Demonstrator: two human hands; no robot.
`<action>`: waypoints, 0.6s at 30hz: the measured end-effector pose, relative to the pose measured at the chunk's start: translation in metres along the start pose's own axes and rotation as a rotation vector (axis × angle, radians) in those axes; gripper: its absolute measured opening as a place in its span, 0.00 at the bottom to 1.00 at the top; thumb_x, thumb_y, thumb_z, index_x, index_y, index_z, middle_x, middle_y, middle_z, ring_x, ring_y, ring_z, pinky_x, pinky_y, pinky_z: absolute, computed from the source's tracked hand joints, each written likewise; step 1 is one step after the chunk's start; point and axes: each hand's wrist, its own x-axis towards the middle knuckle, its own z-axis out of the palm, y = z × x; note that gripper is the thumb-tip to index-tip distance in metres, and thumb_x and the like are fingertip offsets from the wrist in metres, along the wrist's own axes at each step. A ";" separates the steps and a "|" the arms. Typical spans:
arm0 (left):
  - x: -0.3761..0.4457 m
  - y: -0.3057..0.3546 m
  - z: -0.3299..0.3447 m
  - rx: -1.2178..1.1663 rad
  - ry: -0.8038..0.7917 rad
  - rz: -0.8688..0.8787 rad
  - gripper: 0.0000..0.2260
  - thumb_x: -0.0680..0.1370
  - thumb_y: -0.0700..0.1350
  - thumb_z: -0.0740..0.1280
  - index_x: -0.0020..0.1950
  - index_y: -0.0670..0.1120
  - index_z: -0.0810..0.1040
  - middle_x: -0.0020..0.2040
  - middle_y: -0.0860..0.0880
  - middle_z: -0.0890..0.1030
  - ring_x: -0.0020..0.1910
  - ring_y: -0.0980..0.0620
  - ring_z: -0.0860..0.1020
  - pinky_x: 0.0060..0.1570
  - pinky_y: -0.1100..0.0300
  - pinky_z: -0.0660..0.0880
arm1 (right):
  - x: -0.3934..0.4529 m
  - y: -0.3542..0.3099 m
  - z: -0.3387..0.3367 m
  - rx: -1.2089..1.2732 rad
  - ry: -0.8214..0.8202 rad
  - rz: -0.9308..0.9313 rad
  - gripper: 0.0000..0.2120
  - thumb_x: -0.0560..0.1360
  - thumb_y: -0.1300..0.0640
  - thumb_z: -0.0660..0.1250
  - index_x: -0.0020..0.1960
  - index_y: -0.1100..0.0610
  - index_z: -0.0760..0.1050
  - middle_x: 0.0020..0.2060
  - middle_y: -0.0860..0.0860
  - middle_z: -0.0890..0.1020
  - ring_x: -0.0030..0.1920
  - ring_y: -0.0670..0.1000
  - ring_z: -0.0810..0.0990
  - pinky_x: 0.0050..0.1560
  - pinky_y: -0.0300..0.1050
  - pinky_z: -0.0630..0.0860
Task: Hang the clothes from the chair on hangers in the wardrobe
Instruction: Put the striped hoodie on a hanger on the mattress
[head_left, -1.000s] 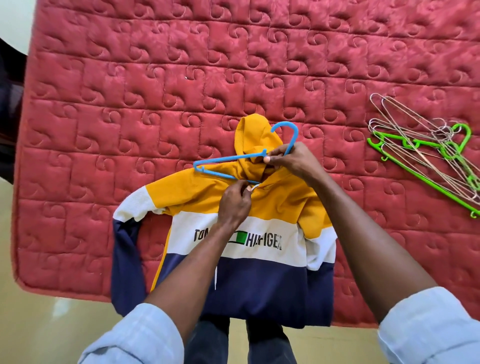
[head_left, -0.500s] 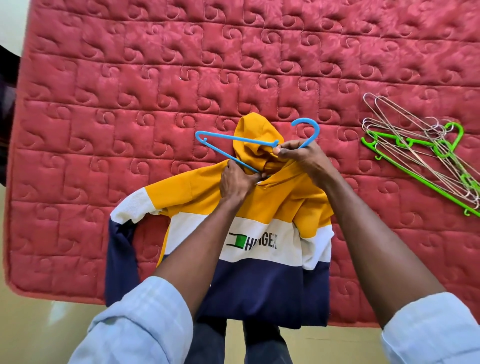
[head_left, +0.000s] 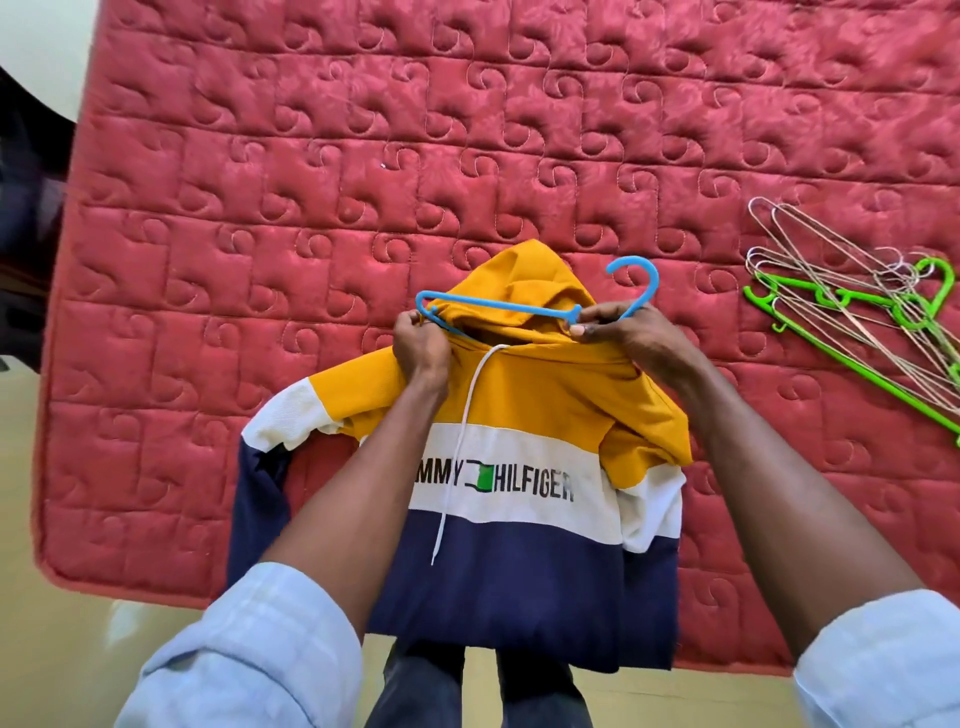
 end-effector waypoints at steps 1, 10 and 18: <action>0.005 0.000 -0.002 -0.057 -0.004 -0.028 0.13 0.78 0.35 0.59 0.58 0.41 0.80 0.53 0.45 0.81 0.50 0.47 0.78 0.46 0.60 0.73 | 0.000 -0.002 0.000 -0.017 -0.011 0.014 0.10 0.72 0.55 0.74 0.52 0.54 0.85 0.49 0.52 0.85 0.48 0.47 0.78 0.49 0.41 0.72; 0.032 0.018 -0.031 0.211 0.003 0.219 0.11 0.73 0.35 0.62 0.49 0.40 0.83 0.45 0.44 0.83 0.45 0.44 0.79 0.44 0.56 0.73 | 0.007 -0.010 -0.009 -0.112 -0.146 0.076 0.09 0.70 0.55 0.74 0.50 0.54 0.85 0.45 0.47 0.86 0.46 0.43 0.80 0.53 0.42 0.76; 0.035 0.030 -0.042 0.355 0.038 0.367 0.12 0.72 0.36 0.61 0.50 0.40 0.83 0.49 0.40 0.84 0.48 0.39 0.79 0.41 0.59 0.65 | 0.020 -0.012 -0.006 -0.167 -0.216 0.152 0.06 0.74 0.64 0.71 0.48 0.56 0.84 0.43 0.47 0.85 0.43 0.44 0.79 0.44 0.34 0.76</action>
